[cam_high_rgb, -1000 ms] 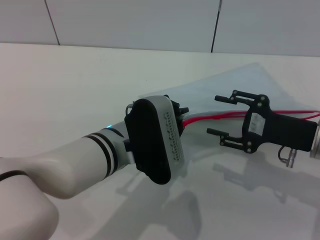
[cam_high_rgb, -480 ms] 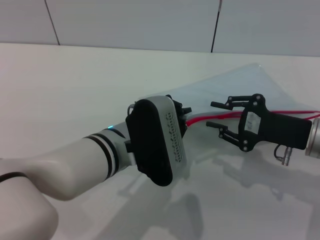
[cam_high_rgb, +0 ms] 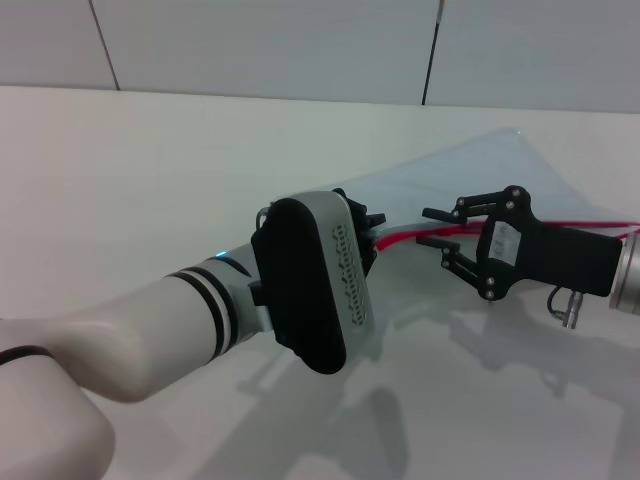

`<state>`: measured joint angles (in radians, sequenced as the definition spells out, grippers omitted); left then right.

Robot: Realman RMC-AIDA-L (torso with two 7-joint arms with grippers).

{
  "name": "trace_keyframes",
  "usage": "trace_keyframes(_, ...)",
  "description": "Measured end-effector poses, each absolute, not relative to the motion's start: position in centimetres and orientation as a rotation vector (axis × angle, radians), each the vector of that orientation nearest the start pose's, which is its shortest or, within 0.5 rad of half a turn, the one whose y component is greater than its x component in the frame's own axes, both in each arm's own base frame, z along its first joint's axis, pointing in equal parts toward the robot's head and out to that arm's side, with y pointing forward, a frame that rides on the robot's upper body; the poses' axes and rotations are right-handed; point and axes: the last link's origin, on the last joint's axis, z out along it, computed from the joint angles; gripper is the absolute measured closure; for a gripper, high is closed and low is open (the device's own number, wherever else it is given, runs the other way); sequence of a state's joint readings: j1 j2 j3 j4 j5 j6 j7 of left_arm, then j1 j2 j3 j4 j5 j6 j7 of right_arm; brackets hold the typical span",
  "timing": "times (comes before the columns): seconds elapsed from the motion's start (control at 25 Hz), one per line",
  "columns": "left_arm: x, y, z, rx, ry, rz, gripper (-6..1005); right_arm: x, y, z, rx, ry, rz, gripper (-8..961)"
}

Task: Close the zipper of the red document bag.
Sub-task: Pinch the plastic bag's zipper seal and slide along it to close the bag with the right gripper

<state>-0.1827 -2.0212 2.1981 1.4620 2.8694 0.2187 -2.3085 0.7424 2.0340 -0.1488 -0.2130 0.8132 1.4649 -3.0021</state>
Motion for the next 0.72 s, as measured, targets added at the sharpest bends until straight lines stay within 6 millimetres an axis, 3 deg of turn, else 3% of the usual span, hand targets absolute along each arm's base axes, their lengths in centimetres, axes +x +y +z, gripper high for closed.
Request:
trace_keyframes(0.24, -14.92, 30.58, -8.84, -2.277, 0.433, 0.039, 955, 24.28, 35.22, -3.74, -2.466, -0.643, 0.552, 764)
trace_keyframes(0.72, -14.95, 30.56, -8.82, -2.275, 0.433, 0.038, 958, 24.39, 35.19, -3.70, -2.468, -0.645, 0.546, 869)
